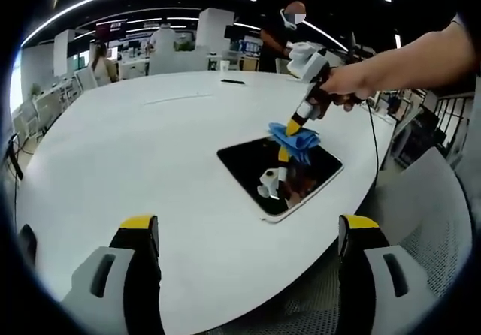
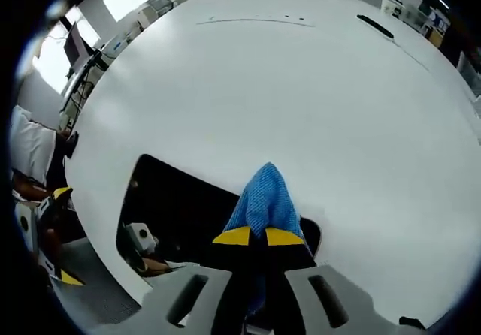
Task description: Wipe the mirror surface with the cleaning cloth until all visible marks leave the cleaned area.
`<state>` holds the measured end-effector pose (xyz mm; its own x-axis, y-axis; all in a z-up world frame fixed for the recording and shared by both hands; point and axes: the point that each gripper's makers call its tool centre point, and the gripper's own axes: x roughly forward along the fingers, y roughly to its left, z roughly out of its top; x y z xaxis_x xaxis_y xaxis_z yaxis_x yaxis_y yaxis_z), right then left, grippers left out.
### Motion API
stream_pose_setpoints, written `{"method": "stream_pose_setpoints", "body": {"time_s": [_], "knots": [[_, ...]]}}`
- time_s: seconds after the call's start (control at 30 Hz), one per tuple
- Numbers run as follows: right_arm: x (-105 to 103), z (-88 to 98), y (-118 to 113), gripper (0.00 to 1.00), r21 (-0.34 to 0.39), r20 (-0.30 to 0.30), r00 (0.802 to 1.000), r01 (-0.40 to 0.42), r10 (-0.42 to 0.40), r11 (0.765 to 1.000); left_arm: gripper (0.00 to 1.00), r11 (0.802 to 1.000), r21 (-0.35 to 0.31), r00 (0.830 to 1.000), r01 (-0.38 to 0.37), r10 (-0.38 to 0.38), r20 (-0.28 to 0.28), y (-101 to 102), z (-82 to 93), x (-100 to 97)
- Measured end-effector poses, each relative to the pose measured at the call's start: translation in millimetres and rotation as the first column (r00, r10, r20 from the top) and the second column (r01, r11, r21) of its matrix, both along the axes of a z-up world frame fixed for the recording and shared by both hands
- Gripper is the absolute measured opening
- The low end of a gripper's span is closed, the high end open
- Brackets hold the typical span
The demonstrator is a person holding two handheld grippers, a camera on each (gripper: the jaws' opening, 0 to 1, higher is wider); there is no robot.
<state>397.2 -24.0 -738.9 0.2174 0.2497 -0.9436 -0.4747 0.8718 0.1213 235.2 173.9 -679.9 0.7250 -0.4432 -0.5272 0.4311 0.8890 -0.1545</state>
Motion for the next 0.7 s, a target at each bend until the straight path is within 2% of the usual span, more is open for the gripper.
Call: {"method": "stream_pose_setpoints", "body": {"time_s": [0.13,0.7], "knots": [[-13.1,2.3,-2.6,0.00,0.004,0.004,1.000,0.010,-0.010,1.000,0.99,1.000,-0.001,1.000,0.005,-0.005,0.002,-1.7,0.9,-0.2],[-45.0,0.2,-5.9,0.00,0.010,0.030,0.999,0.015,-0.015,1.000,0.99,1.000,-0.008,1.000,0.000,0.001,0.025,-2.4,5.6,2.1]]}}
